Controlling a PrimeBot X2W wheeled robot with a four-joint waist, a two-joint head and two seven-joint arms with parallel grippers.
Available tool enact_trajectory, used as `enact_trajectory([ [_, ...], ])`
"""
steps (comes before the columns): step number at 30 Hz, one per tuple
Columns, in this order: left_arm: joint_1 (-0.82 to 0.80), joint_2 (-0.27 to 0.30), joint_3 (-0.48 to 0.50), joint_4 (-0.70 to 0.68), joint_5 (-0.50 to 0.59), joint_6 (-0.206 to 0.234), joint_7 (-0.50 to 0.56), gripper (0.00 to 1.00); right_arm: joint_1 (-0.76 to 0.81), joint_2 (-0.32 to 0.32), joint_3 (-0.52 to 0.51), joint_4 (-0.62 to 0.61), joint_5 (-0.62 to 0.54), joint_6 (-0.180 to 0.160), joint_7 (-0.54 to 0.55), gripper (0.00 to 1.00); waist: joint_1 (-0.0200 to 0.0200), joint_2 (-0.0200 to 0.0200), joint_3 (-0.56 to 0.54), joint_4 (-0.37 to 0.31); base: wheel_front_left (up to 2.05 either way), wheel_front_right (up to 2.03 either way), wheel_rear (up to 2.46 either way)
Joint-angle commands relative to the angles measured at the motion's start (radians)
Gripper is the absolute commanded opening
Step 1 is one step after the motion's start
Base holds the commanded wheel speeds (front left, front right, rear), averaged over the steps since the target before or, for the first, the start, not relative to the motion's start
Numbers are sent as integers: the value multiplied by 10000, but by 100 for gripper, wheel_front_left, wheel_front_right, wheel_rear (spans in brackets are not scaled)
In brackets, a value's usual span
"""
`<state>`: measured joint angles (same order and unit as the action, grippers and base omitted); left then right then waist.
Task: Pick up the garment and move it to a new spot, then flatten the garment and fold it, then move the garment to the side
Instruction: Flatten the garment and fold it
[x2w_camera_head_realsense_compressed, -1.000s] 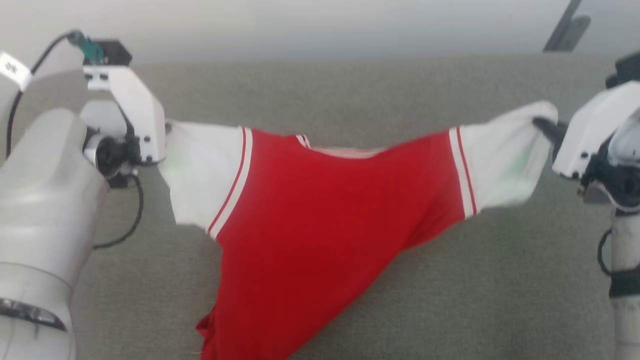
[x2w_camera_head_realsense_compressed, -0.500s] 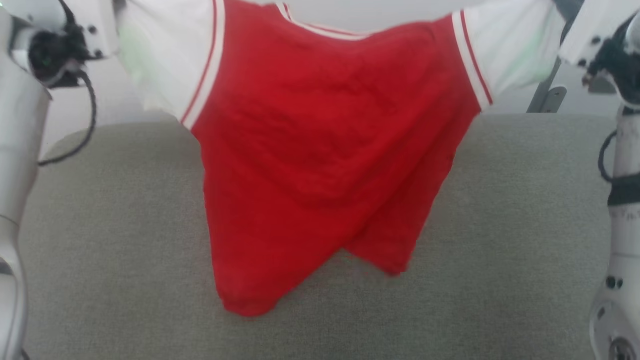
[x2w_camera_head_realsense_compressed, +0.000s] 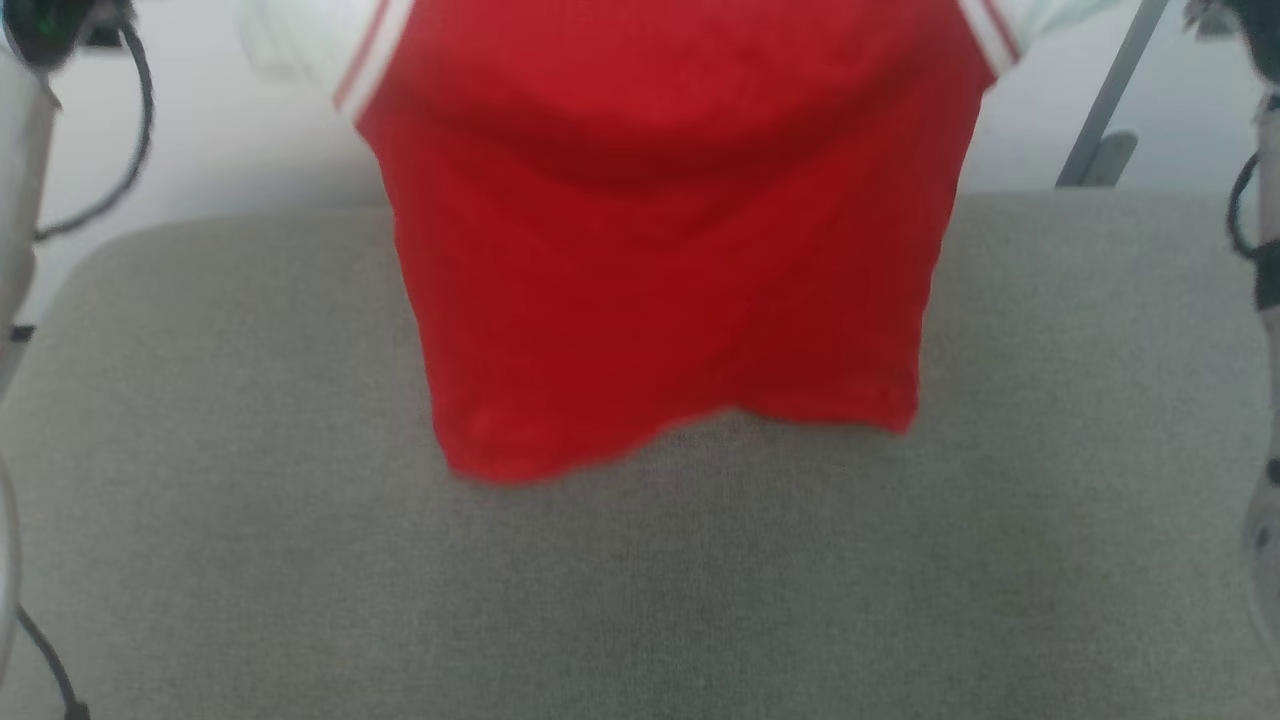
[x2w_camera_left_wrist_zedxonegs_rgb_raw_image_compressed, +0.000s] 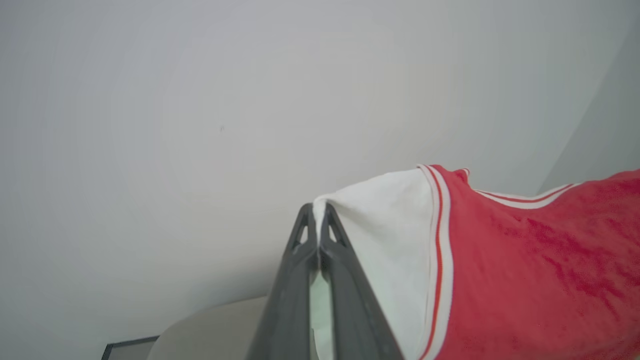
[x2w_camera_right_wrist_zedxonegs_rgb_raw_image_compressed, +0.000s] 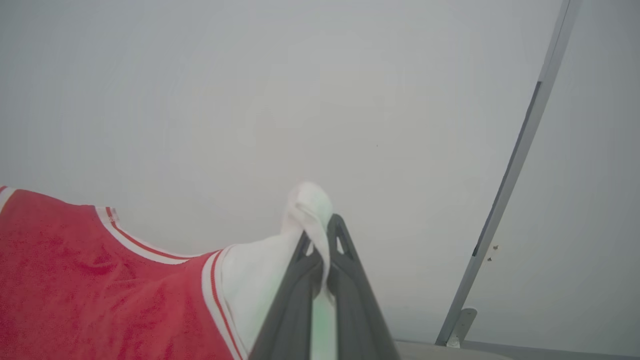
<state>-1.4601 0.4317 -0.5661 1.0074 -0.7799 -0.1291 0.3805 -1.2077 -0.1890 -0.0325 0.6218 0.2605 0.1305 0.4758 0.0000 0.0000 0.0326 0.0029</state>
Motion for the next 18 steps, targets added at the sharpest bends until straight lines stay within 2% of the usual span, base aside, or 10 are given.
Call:
enact_trajectory([
  [1, -331, -17, 58, -105, 115, -10, -513, 0, -372, -138, 208, 251, -44, 4, -502, 0, 0, 0, 650, -76, 0, 0, 0],
  [3, -665, -1, 1, -160, 252, -11, -1133, 0, -784, -306, 576, 496, -111, 4, -1314, 0, 0, 0, 1139, -100, 0, 0, 0],
  [4, -665, -1, 1, -160, 252, -11, -1133, 0, -784, -306, 576, 496, -111, 4, -1314, 0, 0, 0, 1139, -100, 0, 0, 0],
  [10, -1998, -128, -73, 23, 790, 3, -2918, 0, -2140, -700, 1124, 1451, -689, 4, -3980, 0, 0, 0, 2630, -115, 0, 0, 0],
  [16, -3401, -236, -185, 170, 1503, 176, -5531, 0, -3469, -942, 1262, 2357, -2079, 3, -6637, 0, 0, 0, 3795, -9, 0, 0, 0],
  [18, -3670, -288, -178, 275, 1707, 279, -6113, 0, -3759, -999, 1215, 2568, -2621, 3, -7112, 0, 0, 0, 4025, 77, 0, 0, 0],
])
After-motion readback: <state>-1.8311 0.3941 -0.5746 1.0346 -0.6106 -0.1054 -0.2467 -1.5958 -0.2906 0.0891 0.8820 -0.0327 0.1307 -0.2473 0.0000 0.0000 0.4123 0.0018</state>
